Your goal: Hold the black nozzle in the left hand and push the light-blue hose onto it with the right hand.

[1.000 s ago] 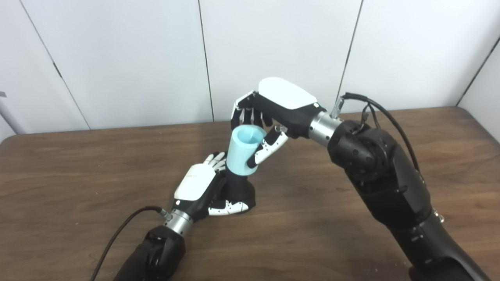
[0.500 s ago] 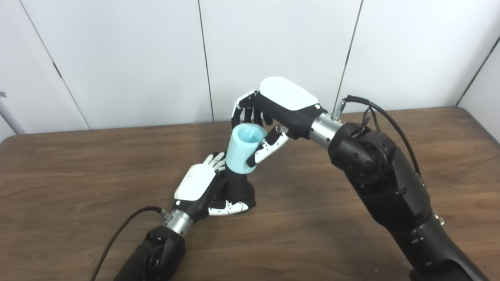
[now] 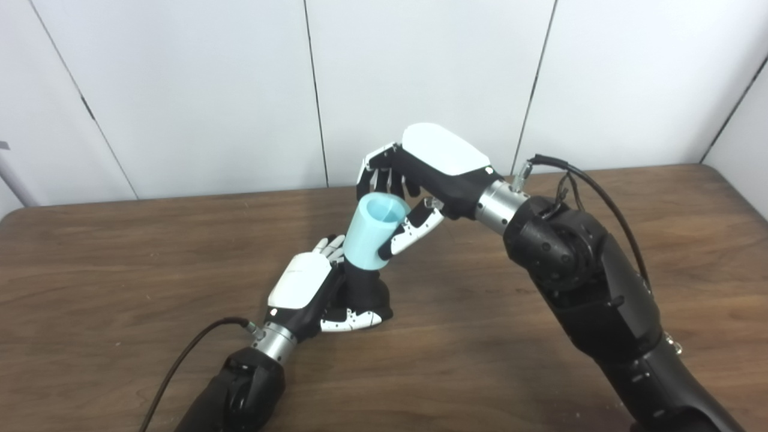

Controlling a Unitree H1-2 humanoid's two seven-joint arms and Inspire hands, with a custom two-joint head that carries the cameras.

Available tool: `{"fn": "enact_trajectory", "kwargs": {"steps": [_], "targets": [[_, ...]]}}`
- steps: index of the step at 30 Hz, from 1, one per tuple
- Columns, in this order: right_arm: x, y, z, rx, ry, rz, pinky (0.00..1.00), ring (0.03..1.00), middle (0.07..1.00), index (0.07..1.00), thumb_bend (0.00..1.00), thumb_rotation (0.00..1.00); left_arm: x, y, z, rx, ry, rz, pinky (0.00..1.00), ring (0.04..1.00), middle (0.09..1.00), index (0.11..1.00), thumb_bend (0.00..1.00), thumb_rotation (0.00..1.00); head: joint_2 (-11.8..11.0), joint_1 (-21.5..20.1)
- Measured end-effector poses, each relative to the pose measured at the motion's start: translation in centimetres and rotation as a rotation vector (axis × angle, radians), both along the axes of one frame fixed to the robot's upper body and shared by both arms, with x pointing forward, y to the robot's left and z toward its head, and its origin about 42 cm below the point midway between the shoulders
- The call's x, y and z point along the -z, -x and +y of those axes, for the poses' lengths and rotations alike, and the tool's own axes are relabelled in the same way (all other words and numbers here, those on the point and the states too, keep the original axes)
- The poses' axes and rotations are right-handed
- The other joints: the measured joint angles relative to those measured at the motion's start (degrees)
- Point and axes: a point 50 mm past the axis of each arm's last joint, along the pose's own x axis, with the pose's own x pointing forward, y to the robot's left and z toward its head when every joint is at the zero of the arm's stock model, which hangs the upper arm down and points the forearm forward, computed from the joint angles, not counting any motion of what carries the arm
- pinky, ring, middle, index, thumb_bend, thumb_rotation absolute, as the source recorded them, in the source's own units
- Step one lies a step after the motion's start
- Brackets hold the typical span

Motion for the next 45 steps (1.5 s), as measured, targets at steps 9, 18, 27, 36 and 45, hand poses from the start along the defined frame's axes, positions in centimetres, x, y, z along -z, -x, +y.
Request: {"fn": "enact_trajectory", "kwargs": {"steps": [9,18,27,36,45], "targets": [[0.4,0.1,0.5,-0.010,-0.001,0.007,0.26,0.333,0.403,0.520,0.52,0.00,0.0,0.1,0.0,-0.003,-0.003,0.006,1.00,0.964,0.876,0.537,0.55,0.63,0.09,0.18],[0.5,0.1,0.7,-0.015,-0.003,0.016,0.24,0.318,0.399,0.517,0.52,0.00,0.1,0.1,-0.1,-0.004,-0.003,0.009,1.00,0.964,0.876,0.539,0.55,0.63,0.09,0.18],[-1.1,-0.7,2.5,-0.034,0.107,0.044,0.18,0.273,0.398,0.514,0.52,0.00,0.1,0.1,-0.1,-0.007,-0.004,0.011,1.00,0.964,0.876,0.540,0.55,0.63,0.09,0.09],[-3.3,-0.5,4.8,-0.044,0.304,0.002,0.14,0.227,0.441,0.494,0.53,0.00,0.1,0.2,-0.2,-0.004,-0.004,0.010,1.00,0.963,0.875,0.538,0.55,0.63,0.09,0.00],[-4.1,0.0,5.8,-0.029,0.400,-0.031,0.12,0.195,0.395,0.484,0.52,0.00,0.1,0.2,-0.3,-0.002,-0.002,0.010,1.00,0.963,0.875,0.538,0.55,0.63,0.18,0.17]]}}
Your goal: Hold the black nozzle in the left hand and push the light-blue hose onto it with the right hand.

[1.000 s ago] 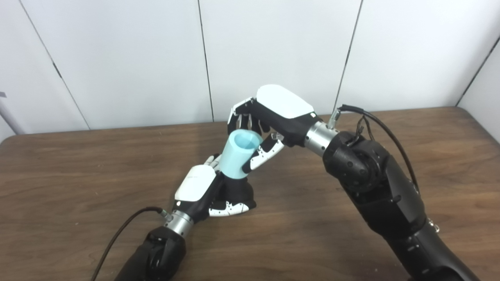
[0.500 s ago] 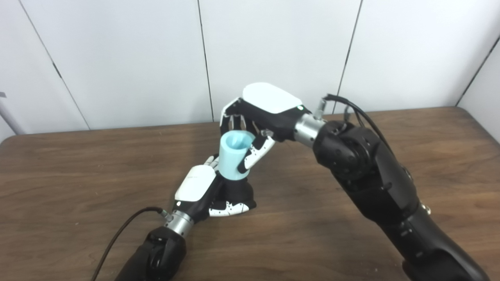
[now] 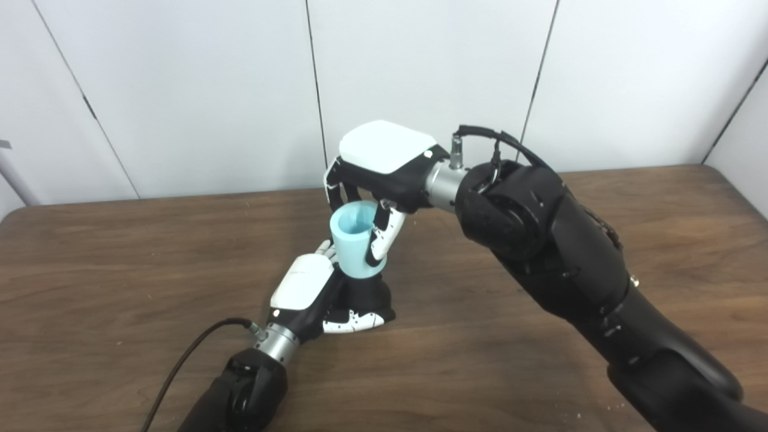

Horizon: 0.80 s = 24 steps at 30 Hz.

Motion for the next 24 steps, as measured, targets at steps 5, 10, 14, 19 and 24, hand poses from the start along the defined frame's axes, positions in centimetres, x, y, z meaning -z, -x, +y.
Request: {"fn": "enact_trajectory", "kwargs": {"steps": [5,10,14,19,24], "targets": [[0.0,0.1,0.2,0.001,0.004,-0.005,0.13,0.199,0.399,0.485,0.52,0.00,0.0,0.0,0.0,0.000,0.001,0.000,1.00,0.963,0.877,0.538,0.55,0.63,0.17,0.00],[0.2,0.1,0.1,0.002,0.003,-0.003,0.15,0.227,0.396,0.501,0.52,0.00,0.0,0.0,0.0,0.000,0.001,0.000,1.00,0.963,0.877,0.538,0.55,0.63,0.26,0.00],[0.5,0.0,-0.3,0.008,-0.017,0.009,0.14,0.215,0.431,0.490,0.53,0.00,0.0,0.0,0.0,0.000,0.001,0.001,1.00,0.963,0.877,0.538,0.54,0.62,0.35,-0.17],[1.0,-0.1,-0.9,0.020,-0.055,0.030,0.12,0.194,0.469,0.480,0.53,0.00,0.0,0.0,0.0,-0.002,0.000,0.002,1.00,0.963,0.877,0.538,0.54,0.62,0.35,-0.17],[1.7,0.0,-1.1,0.024,-0.082,0.030,0.11,0.190,0.421,0.480,0.53,0.00,0.0,0.0,0.0,-0.003,0.000,0.006,1.00,0.963,0.877,0.538,0.54,0.62,0.53,-0.09]]}}
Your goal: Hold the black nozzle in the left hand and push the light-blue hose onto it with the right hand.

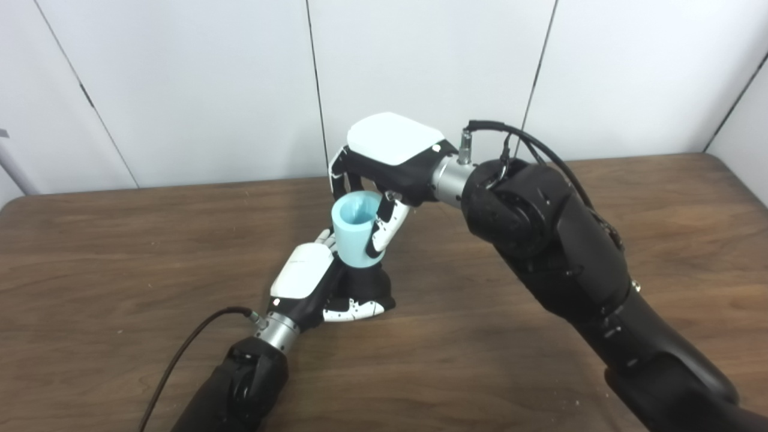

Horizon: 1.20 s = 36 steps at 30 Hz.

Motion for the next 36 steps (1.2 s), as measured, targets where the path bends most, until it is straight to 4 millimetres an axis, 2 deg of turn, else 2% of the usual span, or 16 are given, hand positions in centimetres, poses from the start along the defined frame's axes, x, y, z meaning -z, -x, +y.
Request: {"fn": "enact_trajectory", "kwargs": {"steps": [5,7,9,11,17,19,22,23,25,26,28,30,32,35,36], "targets": [[0.57,0.11,-0.16,0.001,-0.021,-0.007,0.10,0.173,0.398,0.477,0.52,0.00,0.02,0.02,0.01,0.000,-0.001,0.000,1.00,0.963,0.878,0.538,0.55,0.63,0.09,-0.18],[0.64,0.13,-0.18,0.001,-0.024,-0.009,0.10,0.171,0.454,0.477,0.53,0.00,0.03,0.02,0.02,0.000,-0.001,0.001,1.00,0.963,0.878,0.538,0.55,0.63,0.09,-0.09],[0.65,0.13,-0.18,0.001,-0.023,-0.010,0.10,0.170,0.466,0.478,0.53,0.00,0.03,0.02,0.02,0.000,-0.001,0.001,1.00,0.963,0.878,0.538,0.55,0.63,0.09,-0.09],[0.65,0.13,-0.18,0.001,-0.023,-0.010,0.10,0.173,0.420,0.477,0.53,0.00,0.03,0.02,0.02,0.000,-0.001,0.001,1.00,0.963,0.878,0.537,0.55,0.63,0.09,-0.09],[0.67,0.14,-0.16,0.000,-0.022,-0.010,0.10,0.171,0.397,0.477,0.52,0.00,0.03,0.02,0.01,0.000,0.000,0.001,1.00,0.963,0.878,0.537,0.55,0.63,0.09,-0.18],[0.67,0.15,-0.14,-0.004,-0.020,-0.012,0.12,0.206,0.459,0.483,0.53,0.00,0.03,0.03,0.01,0.000,0.000,0.000,1.00,0.963,0.879,0.537,0.55,0.63,0.00,-0.09],[0.67,0.16,-0.15,-0.007,-0.018,-0.015,0.15,0.243,0.471,0.486,0.53,0.00,0.03,0.03,0.01,0.000,0.000,0.000,1.00,0.963,0.879,0.537,0.55,0.63,0.09,-0.09],[0.66,0.17,-0.15,-0.007,-0.017,-0.015,0.22,0.319,0.478,0.489,0.53,0.00,0.03,0.03,0.02,0.000,0.000,0.000,1.00,0.963,0.879,0.537,0.55,0.63,0.09,-0.09],[0.65,0.17,-0.15,-0.007,-0.017,-0.016,0.27,0.370,0.482,0.491,0.53,0.00,0.03,0.03,0.02,-0.001,0.000,0.000,1.00,0.963,0.879,0.537,0.55,0.63,0.09,-0.09],[0.65,0.17,-0.15,-0.007,-0.018,-0.016,0.32,0.432,0.547,0.493,0.53,0.09,0.03,0.03,0.02,-0.001,0.000,0.000,1.00,0.963,0.879,0.537,0.55,0.63,0.09,-0.09],[0.67,0.19,-0.17,-0.006,-0.018,-0.016,0.37,0.489,0.607,0.494,0.52,0.13,0.03,0.03,0.02,-0.001,0.000,0.000,1.00,0.963,0.879,0.537,0.55,0.63,0.09,-0.09],[0.74,0.25,-0.21,-0.006,-0.020,-0.018,0.44,0.543,0.636,0.495,0.52,0.14,0.03,0.03,0.02,-0.001,0.000,0.000,1.00,0.963,0.879,0.537,0.55,0.63,0.09,-0.09],[0.87,0.35,-0.24,-0.010,-0.020,-0.029,0.55,0.612,0.655,0.495,0.52,0.15,0.02,0.02,0.01,-0.001,0.000,0.000,1.00,0.963,0.879,0.538,0.55,0.63,0.09,-0.09],[0.99,0.54,-0.27,-0.017,-0.018,-0.061,0.61,0.684,0.704,0.496,0.52,0.15,0.02,0.02,0.01,0.000,0.001,0.000,1.00,0.963,0.879,0.538,0.55,0.63,0.00,-0.09],[1.07,0.60,-0.29,-0.023,-0.017,-0.076,0.65,0.720,0.724,0.574,0.70,0.19,0.02,0.02,0.00,0.000,0.001,0.000,1.00,0.963,0.879,0.538,0.55,0.63,0.00,0.00]]}}
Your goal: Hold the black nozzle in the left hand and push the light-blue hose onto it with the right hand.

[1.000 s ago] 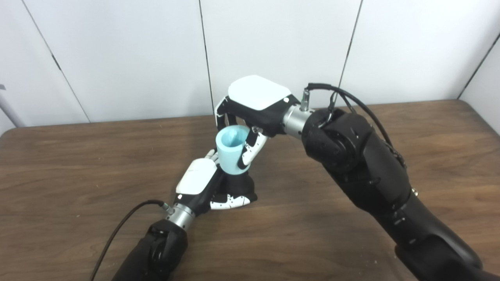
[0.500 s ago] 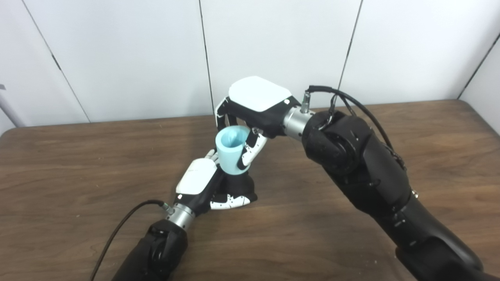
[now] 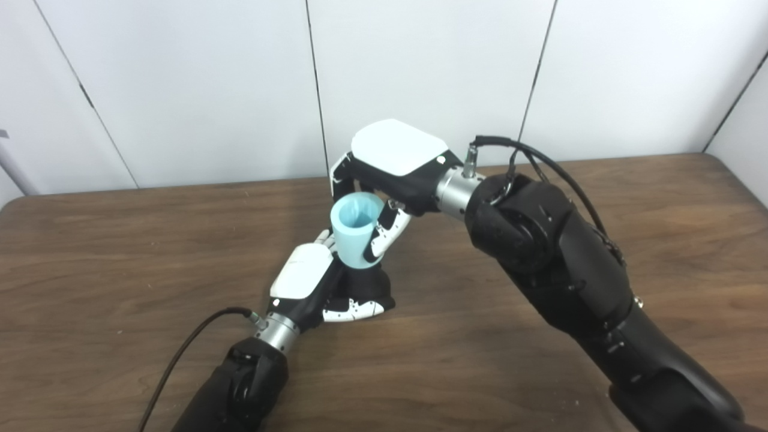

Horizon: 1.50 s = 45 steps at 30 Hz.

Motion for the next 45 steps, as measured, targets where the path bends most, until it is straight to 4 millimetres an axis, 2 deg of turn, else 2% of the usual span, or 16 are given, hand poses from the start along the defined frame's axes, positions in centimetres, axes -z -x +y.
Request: {"fn": "enact_trajectory", "kwargs": {"steps": [1,2,8,11,20,32,36,38,40,45], "targets": [[0.1,0.1,0.0,-0.006,0.001,-0.015,0.67,0.738,0.735,0.614,0.79,0.21,0.0,0.0,0.0,0.000,0.000,0.000,1.00,0.963,0.879,0.538,0.55,0.63,0.00,0.00],[0.3,0.2,-0.1,-0.014,-0.002,-0.034,0.74,0.804,0.789,0.661,0.83,0.24,0.0,0.0,0.0,0.000,0.000,0.000,1.00,0.963,0.879,0.538,0.55,0.63,0.00,0.00],[2.9,0.1,-0.7,-0.081,-0.051,-0.172,0.96,0.973,0.955,0.823,0.84,0.31,0.0,0.0,0.0,0.001,0.000,0.000,1.00,0.964,0.879,0.538,0.55,0.63,0.00,0.09],[3.3,0.1,-0.9,-0.112,-0.067,-0.225,1.00,0.998,0.995,0.877,0.85,0.31,0.0,0.0,0.0,0.003,0.000,0.001,1.00,0.964,0.879,0.538,0.55,0.63,0.00,0.00],[3.1,0.1,-2.0,-0.143,-0.074,-0.311,1.00,1.000,1.000,0.961,0.83,0.27,0.0,0.0,0.0,0.003,-0.001,0.002,1.00,0.962,0.879,0.538,0.55,0.63,0.09,0.18],[3.1,0.4,-2.8,-0.170,-0.111,-0.406,1.00,1.000,1.000,0.979,0.80,0.22,0.0,0.0,-0.1,0.008,-0.007,0.010,1.00,0.962,0.880,0.538,0.55,0.63,0.00,0.26],[3.3,0.7,-3.3,-0.216,-0.120,-0.434,1.00,1.000,0.992,0.949,0.77,0.22,0.0,0.0,-0.1,0.010,-0.008,0.011,1.00,0.960,0.883,0.538,0.55,0.63,0.09,0.26],[3.3,1.0,-3.8,-0.277,-0.121,-0.457,0.91,0.949,0.947,0.925,0.75,0.22,0.0,0.0,-0.1,0.011,-0.008,0.011,1.00,0.960,0.885,0.538,0.55,0.63,0.17,0.26],[3.4,1.3,-4.3,-0.340,-0.132,-0.470,0.87,0.931,0.924,0.915,0.75,0.21,0.0,0.1,-0.1,0.011,-0.008,0.011,1.00,0.960,0.885,0.538,0.55,0.63,0.18,0.18],[4.7,0.9,-5.2,-0.471,-0.072,-0.394,0.85,0.926,0.913,0.916,0.79,0.16,0.0,0.1,-0.1,0.011,-0.008,0.011,1.00,0.959,0.885,0.537,0.55,0.63,0.09,0.26]]}}
